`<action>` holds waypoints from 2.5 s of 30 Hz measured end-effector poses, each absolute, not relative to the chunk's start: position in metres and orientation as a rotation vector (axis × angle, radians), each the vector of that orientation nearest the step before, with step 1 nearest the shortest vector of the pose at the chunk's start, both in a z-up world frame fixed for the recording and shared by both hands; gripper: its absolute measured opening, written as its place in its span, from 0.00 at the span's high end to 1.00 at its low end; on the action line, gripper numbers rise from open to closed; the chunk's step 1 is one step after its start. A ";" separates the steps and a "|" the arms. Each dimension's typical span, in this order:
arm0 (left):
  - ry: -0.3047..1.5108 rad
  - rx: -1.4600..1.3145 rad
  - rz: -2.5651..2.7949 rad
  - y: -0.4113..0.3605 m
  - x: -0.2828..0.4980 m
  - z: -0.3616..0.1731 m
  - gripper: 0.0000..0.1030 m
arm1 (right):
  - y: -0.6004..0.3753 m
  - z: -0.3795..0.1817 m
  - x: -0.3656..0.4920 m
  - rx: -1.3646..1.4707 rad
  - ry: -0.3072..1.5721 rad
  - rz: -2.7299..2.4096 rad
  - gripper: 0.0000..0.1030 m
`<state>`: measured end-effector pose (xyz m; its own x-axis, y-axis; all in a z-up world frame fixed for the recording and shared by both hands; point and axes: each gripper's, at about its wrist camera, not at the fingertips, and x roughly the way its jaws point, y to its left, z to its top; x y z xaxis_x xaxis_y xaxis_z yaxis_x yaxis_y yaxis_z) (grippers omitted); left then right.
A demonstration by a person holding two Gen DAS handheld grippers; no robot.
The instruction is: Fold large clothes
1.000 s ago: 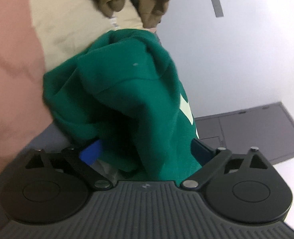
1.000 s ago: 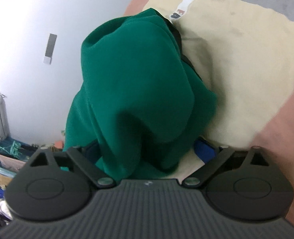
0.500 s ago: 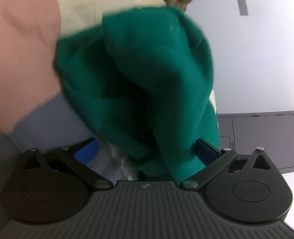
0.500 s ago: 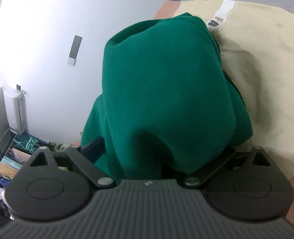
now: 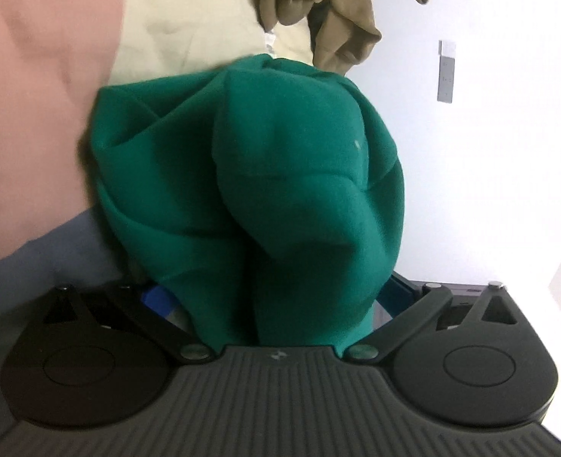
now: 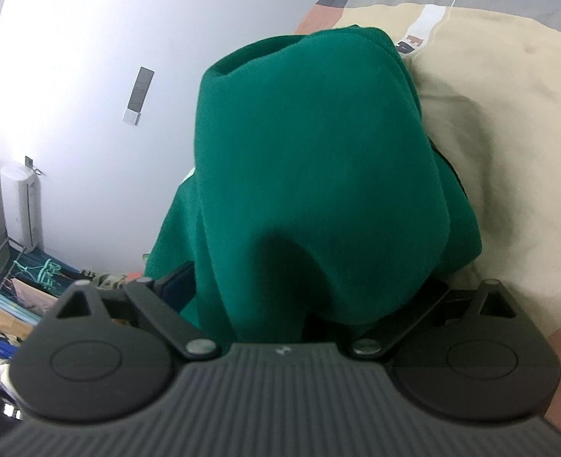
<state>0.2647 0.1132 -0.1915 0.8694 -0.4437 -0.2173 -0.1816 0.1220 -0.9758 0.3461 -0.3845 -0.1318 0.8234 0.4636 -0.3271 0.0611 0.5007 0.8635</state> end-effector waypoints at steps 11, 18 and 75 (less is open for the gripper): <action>0.476 -1.446 -0.081 0.094 0.287 -0.182 0.00 | -0.380 -0.127 0.345 1.008 0.571 0.245 0.02; 0.485 -1.359 -0.056 0.087 0.292 -0.179 0.21 | -0.380 -0.129 0.365 1.021 0.590 0.217 0.00; 0.641 -0.560 -0.578 -0.223 0.253 -0.141 0.86 | -0.637 -0.107 0.231 0.588 0.409 0.149 0.77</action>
